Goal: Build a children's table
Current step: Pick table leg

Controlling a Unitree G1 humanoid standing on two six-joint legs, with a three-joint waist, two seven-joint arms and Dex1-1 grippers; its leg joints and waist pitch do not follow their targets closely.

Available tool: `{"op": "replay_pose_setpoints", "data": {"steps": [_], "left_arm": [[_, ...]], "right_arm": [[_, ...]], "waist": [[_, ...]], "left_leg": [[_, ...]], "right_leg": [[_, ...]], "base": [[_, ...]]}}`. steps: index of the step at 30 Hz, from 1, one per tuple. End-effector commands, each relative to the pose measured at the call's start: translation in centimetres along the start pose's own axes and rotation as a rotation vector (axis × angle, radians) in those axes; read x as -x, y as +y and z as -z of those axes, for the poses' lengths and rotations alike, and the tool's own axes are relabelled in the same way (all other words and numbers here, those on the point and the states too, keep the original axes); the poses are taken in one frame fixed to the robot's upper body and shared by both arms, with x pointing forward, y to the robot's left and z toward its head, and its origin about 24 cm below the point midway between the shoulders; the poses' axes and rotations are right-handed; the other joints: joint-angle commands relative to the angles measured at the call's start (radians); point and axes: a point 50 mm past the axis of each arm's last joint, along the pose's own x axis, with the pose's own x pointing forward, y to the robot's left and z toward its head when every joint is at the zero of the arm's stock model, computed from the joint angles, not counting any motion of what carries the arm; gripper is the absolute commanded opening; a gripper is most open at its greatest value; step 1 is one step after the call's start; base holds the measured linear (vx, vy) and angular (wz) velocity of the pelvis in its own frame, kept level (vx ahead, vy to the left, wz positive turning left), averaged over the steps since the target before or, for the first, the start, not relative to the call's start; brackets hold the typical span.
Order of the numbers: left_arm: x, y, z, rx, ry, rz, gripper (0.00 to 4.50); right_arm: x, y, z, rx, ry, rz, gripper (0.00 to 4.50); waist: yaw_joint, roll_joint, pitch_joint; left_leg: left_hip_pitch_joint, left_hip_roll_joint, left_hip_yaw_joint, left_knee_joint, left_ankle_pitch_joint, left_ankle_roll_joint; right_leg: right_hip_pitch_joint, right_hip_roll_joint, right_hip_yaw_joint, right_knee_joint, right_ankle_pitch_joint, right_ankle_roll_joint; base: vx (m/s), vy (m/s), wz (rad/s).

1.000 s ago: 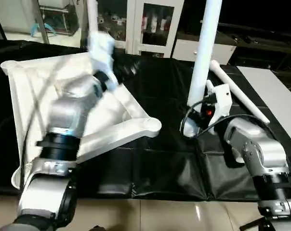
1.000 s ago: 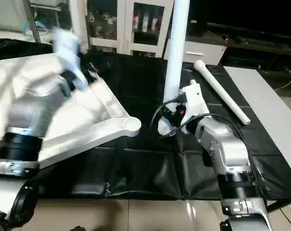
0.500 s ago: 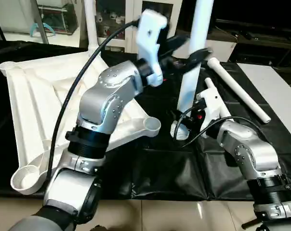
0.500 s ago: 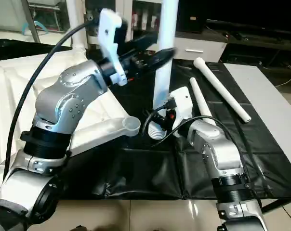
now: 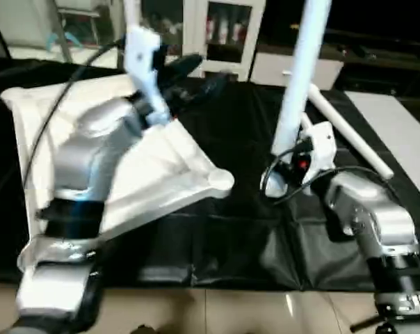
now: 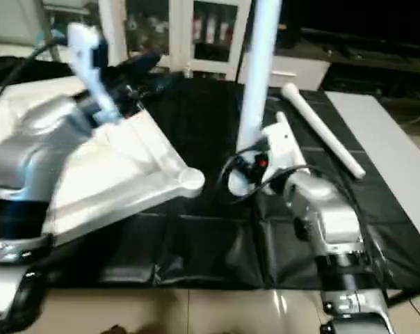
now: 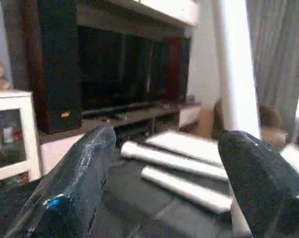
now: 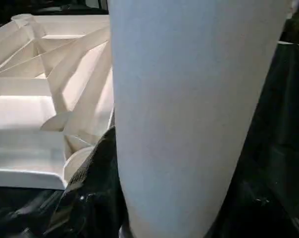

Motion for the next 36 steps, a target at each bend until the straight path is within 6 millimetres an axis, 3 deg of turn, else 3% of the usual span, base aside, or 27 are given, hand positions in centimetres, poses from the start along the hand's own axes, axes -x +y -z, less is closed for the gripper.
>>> {"op": "replay_pose_setpoints", "data": {"steps": [1,4,7,8,10,16,18,24,25,32,36], "left_arm": [[-0.1,0.1,4.3,-0.094,0.250,-0.040,3.83],[1.8,-0.6,10.2,-0.060,0.530,-0.023,3.83],[2.6,-1.5,11.8,0.012,0.569,0.019,3.83],[3.1,-1.7,12.4,0.004,0.598,0.026,3.83],[3.6,-1.6,12.9,-0.014,0.638,0.012,3.83],[4.1,-1.2,13.7,-0.034,0.712,0.003,3.83],[4.2,-1.4,13.6,-0.015,0.713,0.024,3.48],[3.6,-2.4,11.6,0.101,0.598,0.097,3.41],[3.7,-2.4,11.5,0.103,0.598,0.103,3.23],[4.3,-2.8,12.3,0.096,0.658,0.123,2.71],[4.8,-2.9,12.7,0.103,0.707,0.121,2.66]], "right_arm": [[0.7,-0.4,-0.2,0.047,0.023,-0.019,1.86],[1.2,0.7,0.5,0.088,0.096,-0.132,1.86],[1.5,0.9,0.8,0.093,0.123,-0.155,1.86],[1.7,0.9,1.0,0.096,0.134,-0.151,1.86],[1.8,0.9,1.1,0.098,0.137,-0.146,1.86],[2.0,1.2,1.2,0.097,0.140,-0.167,1.86],[2.0,1.3,1.3,0.098,0.145,-0.171,1.86],[2.1,1.0,1.2,0.099,0.146,-0.159,1.86],[2.1,1.0,1.2,0.100,0.146,-0.160,1.86],[2.2,1.1,1.3,0.101,0.149,-0.164,1.86],[2.2,1.1,1.3,0.101,0.152,-0.167,1.86]], "waist": [[-0.006,0.019,-0.075],[-0.007,0.019,-0.072],[-0.006,0.023,-0.080],[-0.006,0.027,-0.082],[-0.006,0.026,-0.074],[-0.006,0.026,-0.071],[-0.006,0.025,-0.072],[-0.005,0.026,-0.075],[-0.006,0.026,-0.074],[-0.007,0.027,-0.072],[-0.007,0.028,-0.072]], "left_leg": [[0.019,0.018,-0.002,-0.076,-0.239,-0.029],[0.017,0.017,-0.004,-0.079,-0.274,-0.035],[0.015,0.021,-0.007,-0.078,-0.247,-0.040],[0.016,0.022,-0.006,-0.076,-0.233,-0.038],[0.017,0.021,-0.005,-0.078,-0.272,-0.033],[0.020,0.021,-0.006,-0.079,-0.299,-0.032],[0.018,0.020,-0.007,-0.080,-0.296,-0.032],[0.018,0.022,-0.005,-0.077,-0.267,-0.034],[0.017,0.021,-0.004,-0.077,-0.264,-0.032],[0.018,0.020,-0.005,-0.079,-0.283,-0.030],[0.019,0.020,-0.006,-0.079,-0.286,-0.031]], "right_leg": [[0.052,-0.046,0.040,-0.072,-0.267,-0.136],[0.053,-0.051,0.043,-0.077,-0.344,-0.098],[0.055,-0.057,0.044,-0.073,-0.293,-0.130],[0.053,-0.055,0.045,-0.068,-0.246,-0.157],[0.052,-0.053,0.043,-0.073,-0.277,-0.169],[0.048,-0.055,0.043,-0.082,-0.357,-0.141],[0.050,-0.056,0.043,-0.081,-0.360,-0.137],[0.049,-0.057,0.044,-0.073,-0.305,-0.171],[0.050,-0.056,0.044,-0.073,-0.299,-0.174],[0.049,-0.055,0.044,-0.079,-0.336,-0.153],[0.048,-0.055,0.043,-0.078,-0.337,-0.154]], "base": [[0.000,0.000,0.00],[0.000,0.000,0.00],[0.000,0.000,0.00],[0.000,0.000,0.00],[0.000,0.000,0.00],[0.000,0.000,0.00],[0.000,0.000,0.00],[0.000,0.000,0.00],[0.000,0.000,0.00],[0.000,0.000,0.00],[0.000,0.000,0.00]]}}
